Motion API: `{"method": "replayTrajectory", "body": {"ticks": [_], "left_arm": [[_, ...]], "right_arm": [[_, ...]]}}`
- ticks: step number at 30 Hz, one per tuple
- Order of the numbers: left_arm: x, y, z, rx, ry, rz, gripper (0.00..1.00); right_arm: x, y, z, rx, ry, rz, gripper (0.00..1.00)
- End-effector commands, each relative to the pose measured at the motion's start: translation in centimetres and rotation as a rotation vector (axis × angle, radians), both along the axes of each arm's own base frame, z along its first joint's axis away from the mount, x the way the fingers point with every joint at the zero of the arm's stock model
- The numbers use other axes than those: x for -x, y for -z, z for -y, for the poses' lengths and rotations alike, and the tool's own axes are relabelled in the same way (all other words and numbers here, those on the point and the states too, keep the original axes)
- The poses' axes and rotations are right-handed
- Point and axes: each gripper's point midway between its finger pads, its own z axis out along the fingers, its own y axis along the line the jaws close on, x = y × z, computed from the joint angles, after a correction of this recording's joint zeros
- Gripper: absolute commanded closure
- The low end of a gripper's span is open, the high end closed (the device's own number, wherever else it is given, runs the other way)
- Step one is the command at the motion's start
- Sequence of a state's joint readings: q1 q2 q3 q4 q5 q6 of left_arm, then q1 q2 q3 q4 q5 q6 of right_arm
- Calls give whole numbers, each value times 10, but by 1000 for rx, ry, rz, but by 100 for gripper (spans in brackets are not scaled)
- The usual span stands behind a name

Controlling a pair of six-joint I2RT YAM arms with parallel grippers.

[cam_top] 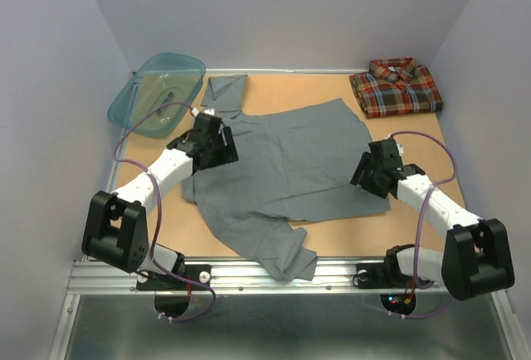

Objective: Fold and stack the long sleeve shirts
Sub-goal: Flatten the shirt out

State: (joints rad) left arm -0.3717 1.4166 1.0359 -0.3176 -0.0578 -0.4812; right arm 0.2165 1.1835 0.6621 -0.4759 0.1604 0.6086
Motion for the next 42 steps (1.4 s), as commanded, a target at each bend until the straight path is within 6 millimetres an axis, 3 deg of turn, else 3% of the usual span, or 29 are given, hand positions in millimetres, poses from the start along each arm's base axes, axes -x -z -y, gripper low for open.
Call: {"method": "replayTrajectory", "body": {"ticks": [1,10,15,20,24,30,34,37,42], "left_arm": [[45,52,-9,12,-31,-139,20],[61,103,-28,-69,-97,-249,21],[64,112,-45,-121,-121,-304,21],[68,107,-66,-134,-145,-311,21],[61,100,-84,-140,-179,-309,21],[59,72,-76,-69,-191,-257,20],[72,46,-76,-8,-244,-199,19],[89,49,-76,10,-273,-237,18],[122,64,-66,80,-301,-311,18]], "right_arm": [[-13,-4,13,36,46,4,34],[-10,24,41,14,137,-65,34],[5,47,64,-47,254,-137,34],[9,47,71,-68,285,-133,34],[0,30,70,-76,258,-69,34],[-12,-3,59,-115,173,29,33],[-3,-8,58,-118,173,24,28],[7,-3,59,-120,205,0,21],[20,7,51,-169,235,-25,2]]}}
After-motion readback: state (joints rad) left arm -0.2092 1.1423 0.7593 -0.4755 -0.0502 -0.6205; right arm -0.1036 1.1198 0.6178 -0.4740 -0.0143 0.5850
